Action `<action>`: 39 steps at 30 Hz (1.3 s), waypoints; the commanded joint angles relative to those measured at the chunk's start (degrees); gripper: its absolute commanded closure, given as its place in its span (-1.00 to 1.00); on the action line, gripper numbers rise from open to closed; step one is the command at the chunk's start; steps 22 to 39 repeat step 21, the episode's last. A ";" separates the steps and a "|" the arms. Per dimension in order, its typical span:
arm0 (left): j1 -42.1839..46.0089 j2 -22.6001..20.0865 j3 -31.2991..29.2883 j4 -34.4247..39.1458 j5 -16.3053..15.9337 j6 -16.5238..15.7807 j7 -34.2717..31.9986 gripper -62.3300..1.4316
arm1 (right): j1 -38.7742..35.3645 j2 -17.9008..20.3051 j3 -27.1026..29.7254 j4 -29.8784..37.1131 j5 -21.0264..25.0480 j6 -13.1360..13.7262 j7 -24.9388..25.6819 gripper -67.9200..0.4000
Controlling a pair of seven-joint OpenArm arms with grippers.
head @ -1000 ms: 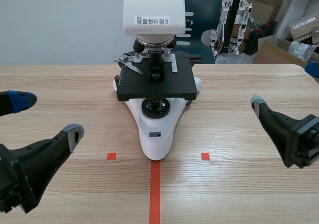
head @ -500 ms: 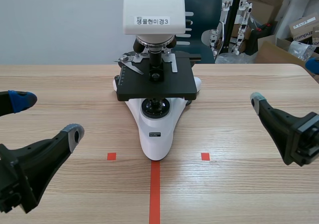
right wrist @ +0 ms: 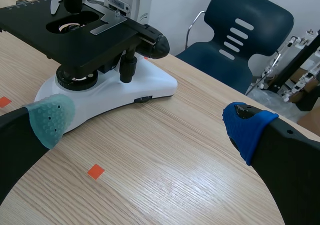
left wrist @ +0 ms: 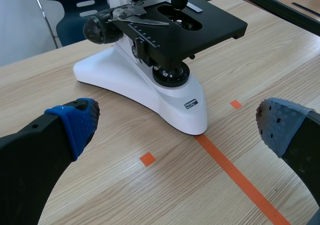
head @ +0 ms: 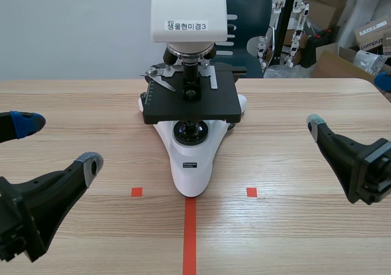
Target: Point at the revolving nosepiece
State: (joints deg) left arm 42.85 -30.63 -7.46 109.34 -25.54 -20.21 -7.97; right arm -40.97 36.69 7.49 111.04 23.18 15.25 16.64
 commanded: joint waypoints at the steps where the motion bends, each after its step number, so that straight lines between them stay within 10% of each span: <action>1: -0.17 0.13 0.26 0.44 -0.74 -0.07 -1.01 -1.00 | 0.02 0.76 0.83 0.90 0.74 -0.44 1.07 -0.96; 39: -0.17 0.13 0.26 0.44 -0.74 -0.07 -1.01 -1.00 | 0.02 0.76 0.83 0.90 0.74 -0.66 -0.04 -0.96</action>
